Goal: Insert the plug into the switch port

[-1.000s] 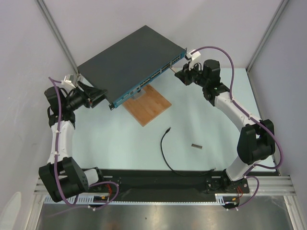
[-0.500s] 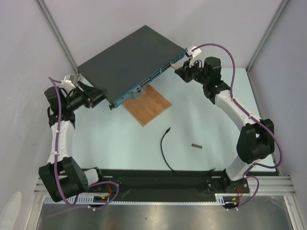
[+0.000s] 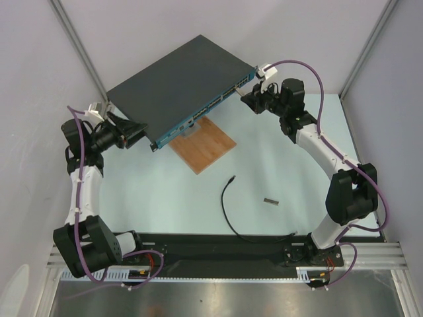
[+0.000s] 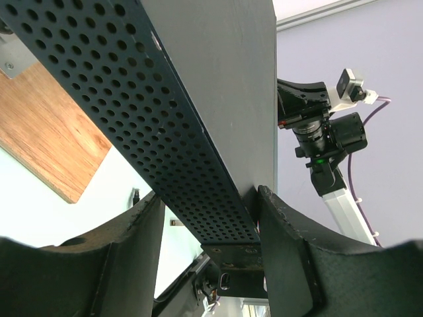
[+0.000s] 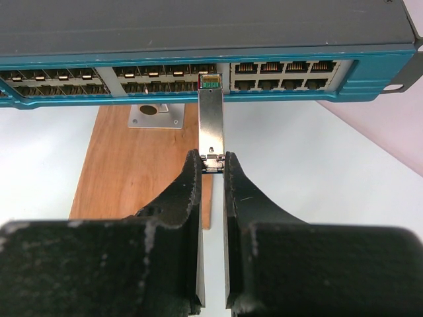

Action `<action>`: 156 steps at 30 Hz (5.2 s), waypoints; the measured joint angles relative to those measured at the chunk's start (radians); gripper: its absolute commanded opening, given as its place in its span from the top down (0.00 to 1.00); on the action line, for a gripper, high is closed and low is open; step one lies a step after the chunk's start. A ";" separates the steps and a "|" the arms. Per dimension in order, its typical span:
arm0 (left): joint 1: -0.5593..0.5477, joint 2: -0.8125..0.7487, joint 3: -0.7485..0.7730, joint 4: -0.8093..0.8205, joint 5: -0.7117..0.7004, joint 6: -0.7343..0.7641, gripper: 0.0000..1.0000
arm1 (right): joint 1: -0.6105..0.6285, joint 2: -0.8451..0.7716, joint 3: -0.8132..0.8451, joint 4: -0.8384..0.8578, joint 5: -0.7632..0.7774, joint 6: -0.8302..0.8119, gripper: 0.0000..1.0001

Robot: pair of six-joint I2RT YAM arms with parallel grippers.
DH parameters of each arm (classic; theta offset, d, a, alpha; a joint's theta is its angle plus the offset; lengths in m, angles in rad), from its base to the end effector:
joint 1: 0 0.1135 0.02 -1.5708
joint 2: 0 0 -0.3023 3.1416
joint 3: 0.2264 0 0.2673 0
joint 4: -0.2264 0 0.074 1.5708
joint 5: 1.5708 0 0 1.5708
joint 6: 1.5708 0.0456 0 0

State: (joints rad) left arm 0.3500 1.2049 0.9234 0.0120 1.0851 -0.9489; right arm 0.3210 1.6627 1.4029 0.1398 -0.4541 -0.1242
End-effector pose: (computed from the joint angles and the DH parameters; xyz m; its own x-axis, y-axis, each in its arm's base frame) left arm 0.2680 0.0549 0.3557 -0.6664 -0.6472 -0.3702 0.1700 0.3516 -0.9206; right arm 0.4008 0.1543 0.3918 -0.0264 -0.1261 -0.9917 -0.7055 0.7052 -0.0709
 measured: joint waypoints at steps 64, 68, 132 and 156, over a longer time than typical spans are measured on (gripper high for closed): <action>0.006 0.043 0.036 -0.031 0.048 0.016 1.00 | -0.003 0.015 -0.003 -0.018 -0.015 -0.008 1.00; 0.006 0.044 0.036 -0.031 0.048 0.016 1.00 | -0.002 0.015 0.000 -0.024 -0.016 -0.008 1.00; 0.008 0.054 0.041 -0.031 0.061 0.016 1.00 | -0.016 0.002 0.008 -0.031 -0.034 -0.009 1.00; 0.008 0.058 0.046 -0.038 0.067 0.016 1.00 | -0.007 0.014 0.007 -0.001 -0.039 -0.009 1.00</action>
State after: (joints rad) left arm 0.3576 1.2633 0.9695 -0.0257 1.1519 -0.9329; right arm 0.3138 1.6772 1.4097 0.1390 -0.4931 -0.1333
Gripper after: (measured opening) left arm 0.581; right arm 0.102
